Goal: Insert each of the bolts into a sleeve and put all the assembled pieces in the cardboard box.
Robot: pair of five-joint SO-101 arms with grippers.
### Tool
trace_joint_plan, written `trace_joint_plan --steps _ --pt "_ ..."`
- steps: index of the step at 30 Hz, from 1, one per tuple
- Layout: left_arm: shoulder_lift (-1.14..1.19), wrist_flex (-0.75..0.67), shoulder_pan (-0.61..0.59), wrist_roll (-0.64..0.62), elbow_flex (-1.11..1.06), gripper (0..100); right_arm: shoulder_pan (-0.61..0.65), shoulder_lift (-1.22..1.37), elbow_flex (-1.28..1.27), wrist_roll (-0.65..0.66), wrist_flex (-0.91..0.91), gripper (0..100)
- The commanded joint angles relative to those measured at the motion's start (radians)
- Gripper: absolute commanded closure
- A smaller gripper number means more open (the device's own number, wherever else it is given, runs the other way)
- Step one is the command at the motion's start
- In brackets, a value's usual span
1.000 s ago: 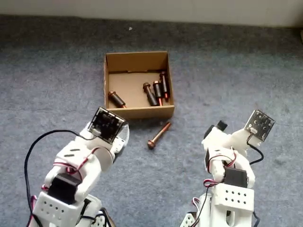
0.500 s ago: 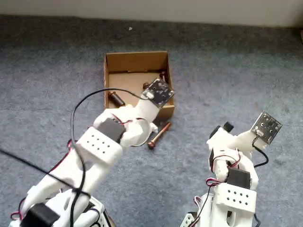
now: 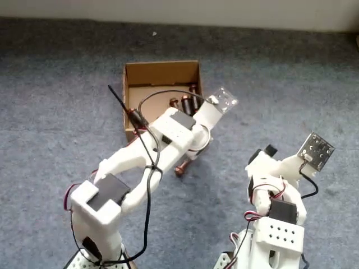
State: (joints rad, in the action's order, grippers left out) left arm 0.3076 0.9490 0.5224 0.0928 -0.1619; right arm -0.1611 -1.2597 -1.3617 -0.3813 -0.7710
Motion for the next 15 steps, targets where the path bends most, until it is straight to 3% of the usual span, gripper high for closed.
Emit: trace_joint_plan --steps 1,15 --pt "0.051 -0.009 0.05 0.006 0.093 86 -0.01 -0.022 0.008 -0.006 0.024 99.3" --pt "0.07 -0.009 0.051 0.006 0.11 86 -0.01 -0.022 0.008 -0.006 0.024 99.3"
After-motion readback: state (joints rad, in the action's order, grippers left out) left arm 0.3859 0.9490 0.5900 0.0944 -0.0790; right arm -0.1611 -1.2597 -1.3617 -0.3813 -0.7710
